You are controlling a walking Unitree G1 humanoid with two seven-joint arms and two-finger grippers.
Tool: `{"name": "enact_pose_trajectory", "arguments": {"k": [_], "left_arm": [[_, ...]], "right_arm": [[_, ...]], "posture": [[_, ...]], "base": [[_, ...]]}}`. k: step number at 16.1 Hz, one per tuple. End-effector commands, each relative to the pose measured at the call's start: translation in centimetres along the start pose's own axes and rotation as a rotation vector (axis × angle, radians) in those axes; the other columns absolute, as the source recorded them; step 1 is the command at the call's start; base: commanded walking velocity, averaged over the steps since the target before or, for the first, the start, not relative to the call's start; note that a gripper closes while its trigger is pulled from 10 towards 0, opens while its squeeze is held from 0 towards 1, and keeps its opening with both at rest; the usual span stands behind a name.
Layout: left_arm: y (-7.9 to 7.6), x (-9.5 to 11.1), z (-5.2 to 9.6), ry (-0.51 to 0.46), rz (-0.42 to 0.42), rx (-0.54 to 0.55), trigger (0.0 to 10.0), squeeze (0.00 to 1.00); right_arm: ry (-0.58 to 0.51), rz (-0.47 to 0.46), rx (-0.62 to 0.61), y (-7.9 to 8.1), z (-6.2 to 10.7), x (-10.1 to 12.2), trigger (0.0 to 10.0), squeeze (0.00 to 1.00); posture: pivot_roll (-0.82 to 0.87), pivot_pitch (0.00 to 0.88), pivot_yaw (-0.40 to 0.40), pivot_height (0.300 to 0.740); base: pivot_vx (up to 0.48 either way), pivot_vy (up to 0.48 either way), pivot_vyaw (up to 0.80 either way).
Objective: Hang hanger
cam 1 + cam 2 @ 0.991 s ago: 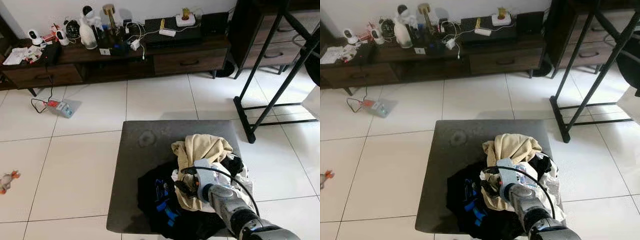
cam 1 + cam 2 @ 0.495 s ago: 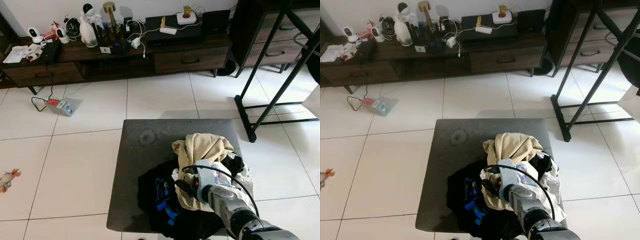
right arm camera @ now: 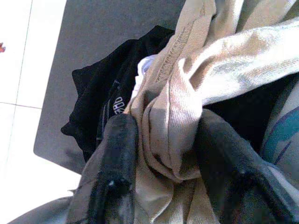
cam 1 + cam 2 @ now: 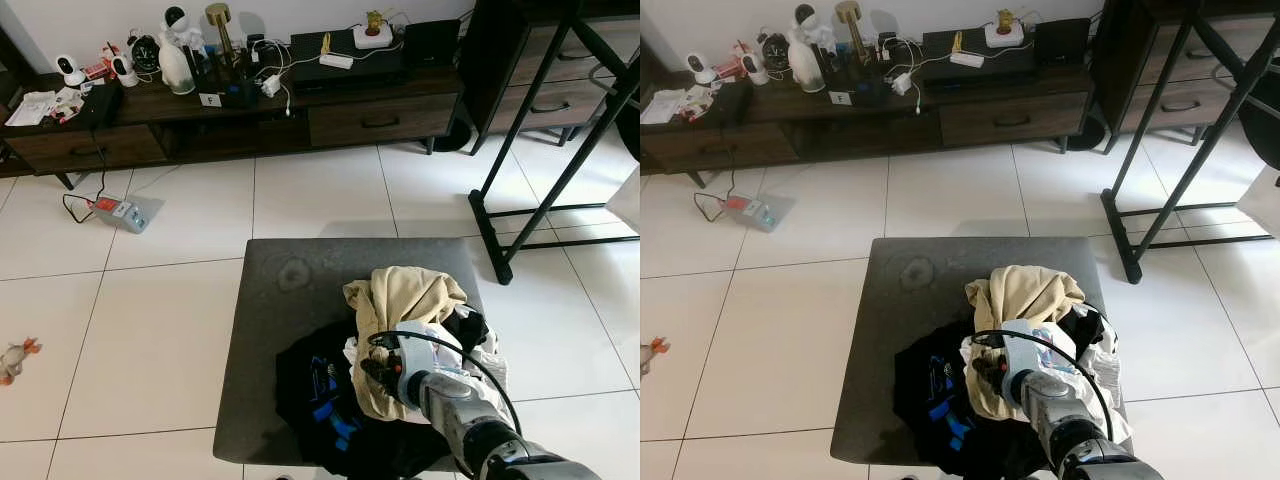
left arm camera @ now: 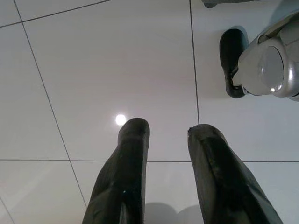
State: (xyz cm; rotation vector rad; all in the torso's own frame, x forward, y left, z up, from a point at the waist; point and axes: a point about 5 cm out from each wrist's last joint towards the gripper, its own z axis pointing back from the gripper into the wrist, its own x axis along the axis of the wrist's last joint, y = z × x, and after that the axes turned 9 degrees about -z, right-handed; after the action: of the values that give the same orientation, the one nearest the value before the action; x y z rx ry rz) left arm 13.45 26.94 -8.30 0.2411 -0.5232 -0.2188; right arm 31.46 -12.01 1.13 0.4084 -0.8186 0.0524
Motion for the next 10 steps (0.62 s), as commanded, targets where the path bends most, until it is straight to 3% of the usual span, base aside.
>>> {"name": "enact_pose_trajectory", "arguments": {"k": [1, 10], "left_arm": [[-0.2, -1.8, 0.4, 0.059, -0.004, -0.013, 10.0, 0.0], [-0.3, -1.2, 0.2, 0.052, -0.017, -0.018, 10.0, 0.0]], "right_arm": [[0.032, -0.034, -0.006, -0.2, 0.1, -1.4, 0.0, 0.0], [-0.091, -0.091, 0.002, -0.7, 0.3, 1.0, 0.0, 0.0]], "posture": [[0.26, 0.322, 0.048, 0.74], [0.22, 0.276, 0.041, 0.74]], "base": [[0.0, 0.0, 0.0], [0.0, 0.0, 0.0]]}}
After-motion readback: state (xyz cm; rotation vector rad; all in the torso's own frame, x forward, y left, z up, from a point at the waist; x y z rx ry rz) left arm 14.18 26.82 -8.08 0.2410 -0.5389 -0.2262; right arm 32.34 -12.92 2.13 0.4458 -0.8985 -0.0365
